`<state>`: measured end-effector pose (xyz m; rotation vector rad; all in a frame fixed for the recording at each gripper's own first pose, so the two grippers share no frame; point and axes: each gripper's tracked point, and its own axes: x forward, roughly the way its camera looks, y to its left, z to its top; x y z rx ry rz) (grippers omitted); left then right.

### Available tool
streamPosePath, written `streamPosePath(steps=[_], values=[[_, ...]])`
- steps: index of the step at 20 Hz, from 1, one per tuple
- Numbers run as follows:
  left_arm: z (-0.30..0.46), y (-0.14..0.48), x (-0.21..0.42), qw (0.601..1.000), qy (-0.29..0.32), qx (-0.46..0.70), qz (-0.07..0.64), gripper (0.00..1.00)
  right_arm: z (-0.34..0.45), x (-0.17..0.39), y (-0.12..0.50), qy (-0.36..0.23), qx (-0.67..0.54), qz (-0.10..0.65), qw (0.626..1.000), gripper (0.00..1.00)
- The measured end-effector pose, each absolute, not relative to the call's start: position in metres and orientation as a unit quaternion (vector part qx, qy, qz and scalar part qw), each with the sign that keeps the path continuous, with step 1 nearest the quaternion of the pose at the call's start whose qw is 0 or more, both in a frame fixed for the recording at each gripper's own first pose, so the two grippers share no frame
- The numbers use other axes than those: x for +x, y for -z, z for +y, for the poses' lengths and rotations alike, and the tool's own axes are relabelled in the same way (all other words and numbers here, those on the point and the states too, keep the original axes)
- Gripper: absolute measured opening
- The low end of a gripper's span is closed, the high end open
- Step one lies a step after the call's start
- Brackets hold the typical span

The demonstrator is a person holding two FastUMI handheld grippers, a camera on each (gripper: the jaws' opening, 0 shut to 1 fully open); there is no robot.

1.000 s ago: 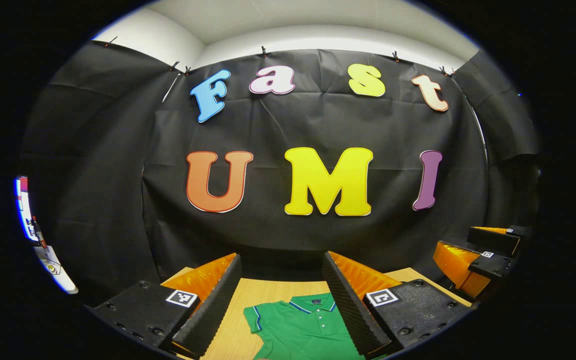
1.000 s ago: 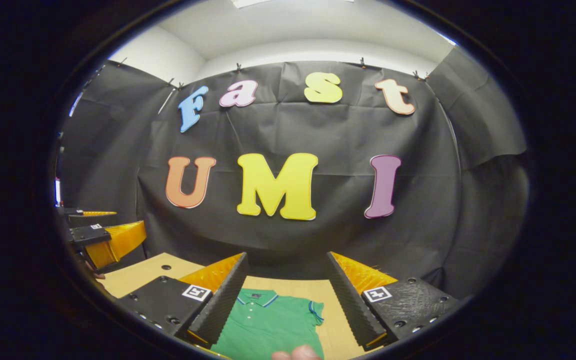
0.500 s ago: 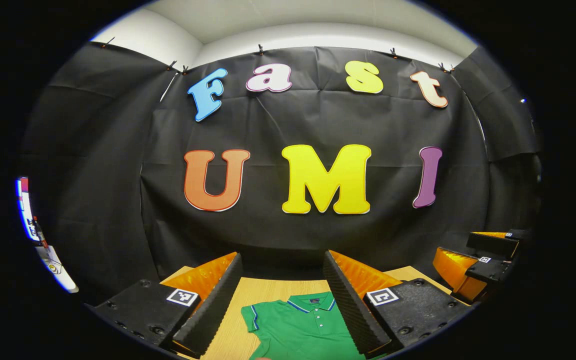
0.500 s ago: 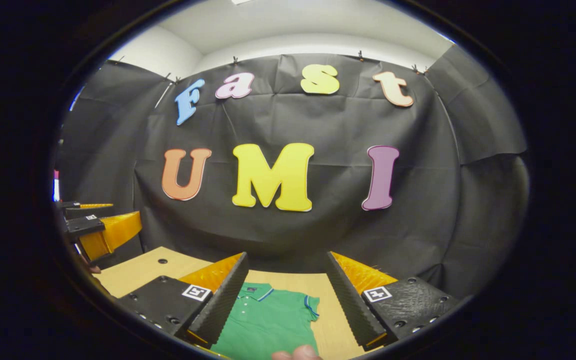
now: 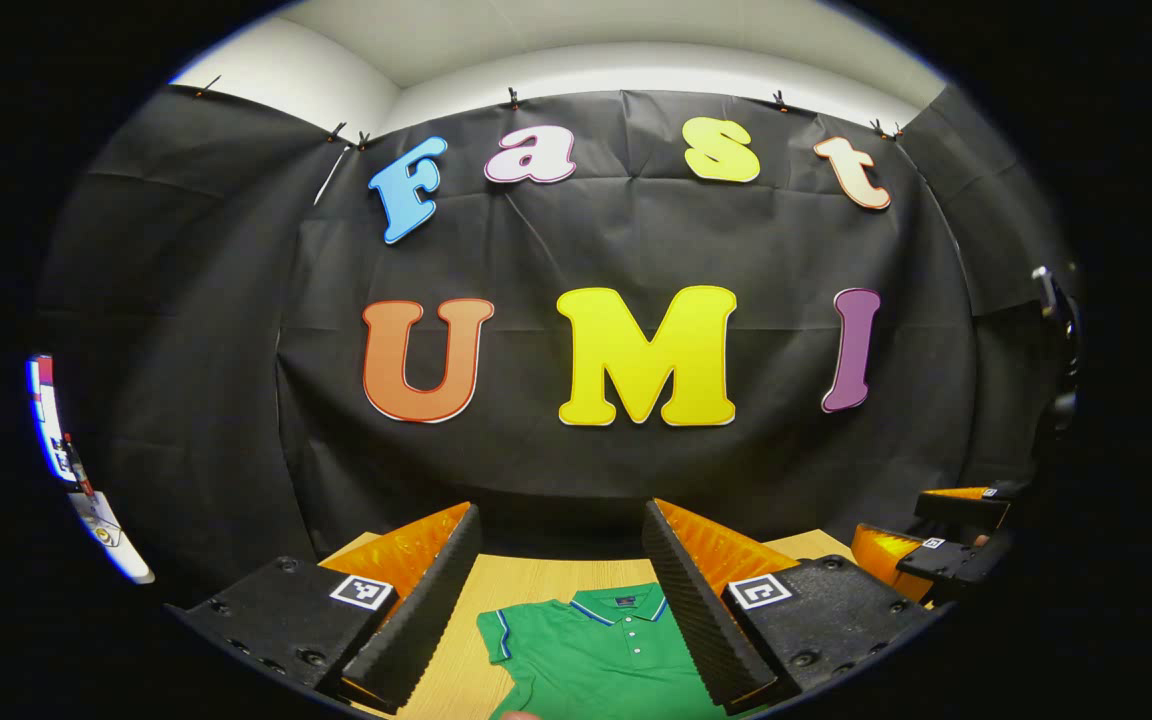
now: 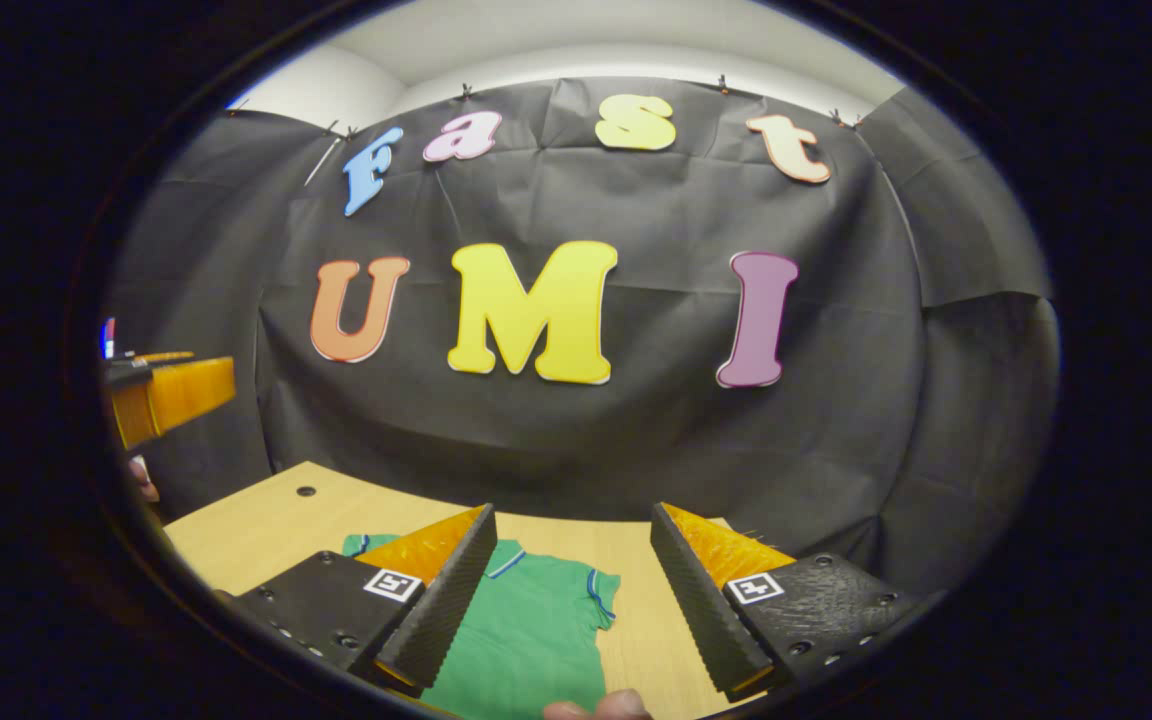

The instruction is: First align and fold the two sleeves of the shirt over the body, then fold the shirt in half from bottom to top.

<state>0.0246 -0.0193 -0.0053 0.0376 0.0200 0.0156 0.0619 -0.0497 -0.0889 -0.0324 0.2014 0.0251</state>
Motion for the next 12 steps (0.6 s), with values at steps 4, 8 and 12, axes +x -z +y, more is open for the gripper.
streamPosePath(steps=[4,8,12], values=[[-0.019,0.006,0.027,1.000,-0.009,0.021,0.015,1.00,-0.060,0.094,0.166,-0.033,-0.040,0.176,0.983,0.97],[-0.015,0.007,0.028,0.999,-0.022,0.024,0.020,1.00,-0.065,0.133,0.225,-0.056,-0.049,0.234,0.969,0.97],[-0.007,0.007,0.034,0.999,-0.041,0.021,0.026,1.00,-0.074,0.169,0.277,-0.055,-0.035,0.284,0.957,0.95]])
